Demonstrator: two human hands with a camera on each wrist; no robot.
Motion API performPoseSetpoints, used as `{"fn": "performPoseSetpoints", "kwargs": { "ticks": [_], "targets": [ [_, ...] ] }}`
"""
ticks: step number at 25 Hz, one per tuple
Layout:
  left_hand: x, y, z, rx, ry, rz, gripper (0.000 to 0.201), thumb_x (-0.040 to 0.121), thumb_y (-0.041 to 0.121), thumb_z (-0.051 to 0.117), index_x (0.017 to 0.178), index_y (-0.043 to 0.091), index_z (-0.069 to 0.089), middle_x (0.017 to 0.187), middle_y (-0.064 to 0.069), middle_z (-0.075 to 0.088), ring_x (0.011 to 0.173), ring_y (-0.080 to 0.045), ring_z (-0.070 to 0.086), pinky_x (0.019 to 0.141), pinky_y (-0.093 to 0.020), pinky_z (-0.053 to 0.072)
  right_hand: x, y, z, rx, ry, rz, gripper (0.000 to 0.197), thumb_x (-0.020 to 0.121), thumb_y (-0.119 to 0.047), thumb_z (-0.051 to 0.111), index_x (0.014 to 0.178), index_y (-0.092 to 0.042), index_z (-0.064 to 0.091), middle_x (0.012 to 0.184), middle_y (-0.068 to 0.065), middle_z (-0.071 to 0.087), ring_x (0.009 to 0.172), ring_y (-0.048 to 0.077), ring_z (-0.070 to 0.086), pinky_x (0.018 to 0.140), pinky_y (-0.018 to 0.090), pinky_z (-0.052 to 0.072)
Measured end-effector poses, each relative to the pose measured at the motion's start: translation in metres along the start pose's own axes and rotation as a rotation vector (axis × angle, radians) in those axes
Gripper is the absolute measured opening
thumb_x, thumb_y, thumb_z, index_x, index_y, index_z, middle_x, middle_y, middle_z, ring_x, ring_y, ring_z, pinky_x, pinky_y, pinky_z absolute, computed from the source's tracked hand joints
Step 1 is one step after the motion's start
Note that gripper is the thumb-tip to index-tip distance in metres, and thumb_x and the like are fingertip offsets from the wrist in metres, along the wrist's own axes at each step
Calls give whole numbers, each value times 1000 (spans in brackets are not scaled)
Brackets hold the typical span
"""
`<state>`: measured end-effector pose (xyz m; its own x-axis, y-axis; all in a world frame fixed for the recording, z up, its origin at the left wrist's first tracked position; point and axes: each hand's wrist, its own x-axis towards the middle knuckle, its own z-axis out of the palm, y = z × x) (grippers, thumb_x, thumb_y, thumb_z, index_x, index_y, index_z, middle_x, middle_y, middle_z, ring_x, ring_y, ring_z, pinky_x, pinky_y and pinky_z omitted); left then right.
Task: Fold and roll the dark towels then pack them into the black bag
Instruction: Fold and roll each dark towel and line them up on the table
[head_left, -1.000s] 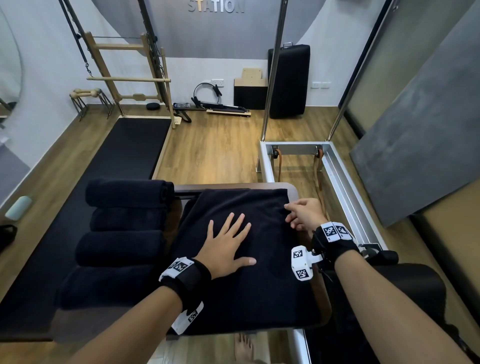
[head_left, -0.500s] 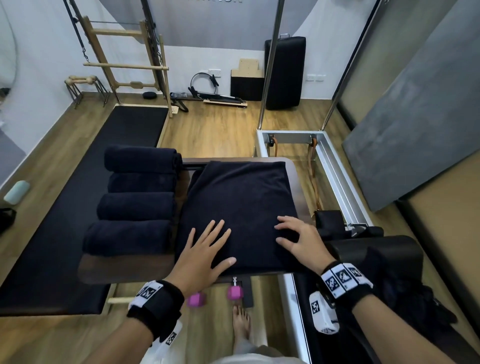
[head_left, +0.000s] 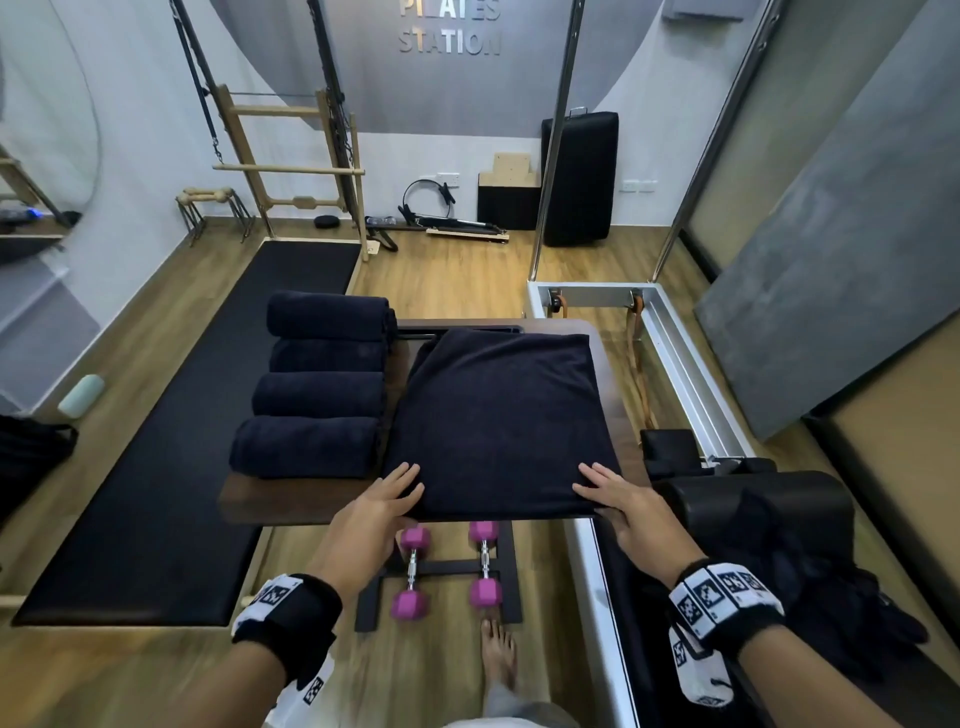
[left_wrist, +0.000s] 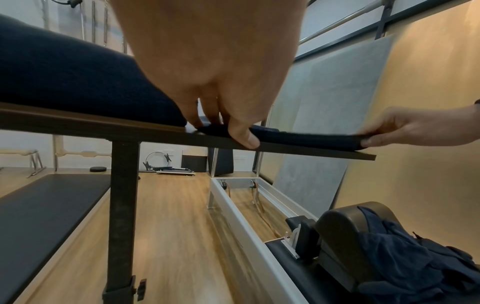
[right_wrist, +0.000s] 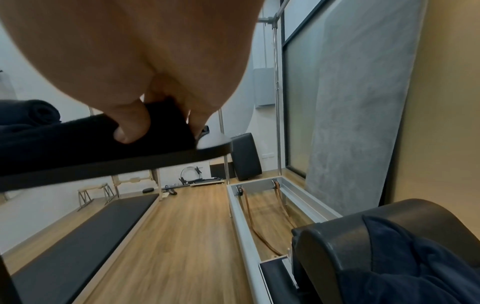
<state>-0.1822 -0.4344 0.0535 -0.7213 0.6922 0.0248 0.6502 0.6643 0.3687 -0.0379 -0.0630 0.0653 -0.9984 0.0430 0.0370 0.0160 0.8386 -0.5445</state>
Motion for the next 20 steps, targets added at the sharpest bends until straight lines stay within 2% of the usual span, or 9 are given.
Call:
{"fn": "performPoseSetpoints", "kwargs": {
  "ticks": [2,4,6,9,12,14,16,18,20],
  "targets": [
    [-1,7,-9,-142,1,-68,54,97,-19,53,145,2,60,164,-4,39,156,-21,35,116,-5,25,0,-6,-14,57,70,42,49,95,12,53,125,-20,74,136,-9,68,135,14,58,111,11,39],
    [0,18,-24,-177,99,-120,42,98,-14,56,135,2,69,147,-8,62,137,-27,59,102,-2,37,6,-16,-34,29,142,48,37,95,6,57,112,-21,76,110,-7,77,109,17,71,97,29,55],
    [7,31,-52,-131,270,-144,26,102,4,63,122,14,76,119,-1,76,113,-22,70,95,-18,48,19,-29,-60,17,253,62,23,95,0,66,103,-19,76,95,-4,78,94,18,73,87,38,57],
    [35,42,-115,-188,502,-80,10,100,19,70,107,23,76,97,9,68,91,-14,65,82,-29,47,46,-52,-115,64,442,84,19,90,-18,81,83,-34,73,77,-17,72,77,0,67,71,16,51],
    [71,50,-185,-181,685,-107,9,93,36,78,102,33,78,87,9,57,81,-13,57,71,-34,44,75,-77,-181,115,633,117,30,78,-41,88,62,-31,65,58,-14,63,59,5,59,53,24,43],
    [89,54,-226,-301,751,-159,17,85,47,85,94,33,81,83,9,66,79,-14,63,68,-35,48,92,-90,-216,357,738,92,36,76,-38,91,63,-16,67,57,-1,64,58,7,56,55,25,44],
    [101,60,-257,-603,765,-155,27,79,47,91,83,23,79,77,6,75,74,-11,68,68,-32,53,106,-99,-241,544,759,58,31,83,-27,87,74,-3,69,70,20,70,62,14,61,62,30,49],
    [108,66,-276,-735,770,-137,29,82,40,89,81,15,76,77,3,78,72,-8,70,70,-30,55,114,-105,-258,703,691,15,21,93,-16,77,85,0,66,70,22,66,52,21,66,52,31,53],
    [114,71,-285,-751,763,-119,25,92,32,82,92,10,72,85,-4,80,75,-15,77,68,-32,59,117,-107,-272,858,569,-8,12,97,-8,71,96,1,64,70,21,63,51,30,70,48,30,56]
  ]
}}
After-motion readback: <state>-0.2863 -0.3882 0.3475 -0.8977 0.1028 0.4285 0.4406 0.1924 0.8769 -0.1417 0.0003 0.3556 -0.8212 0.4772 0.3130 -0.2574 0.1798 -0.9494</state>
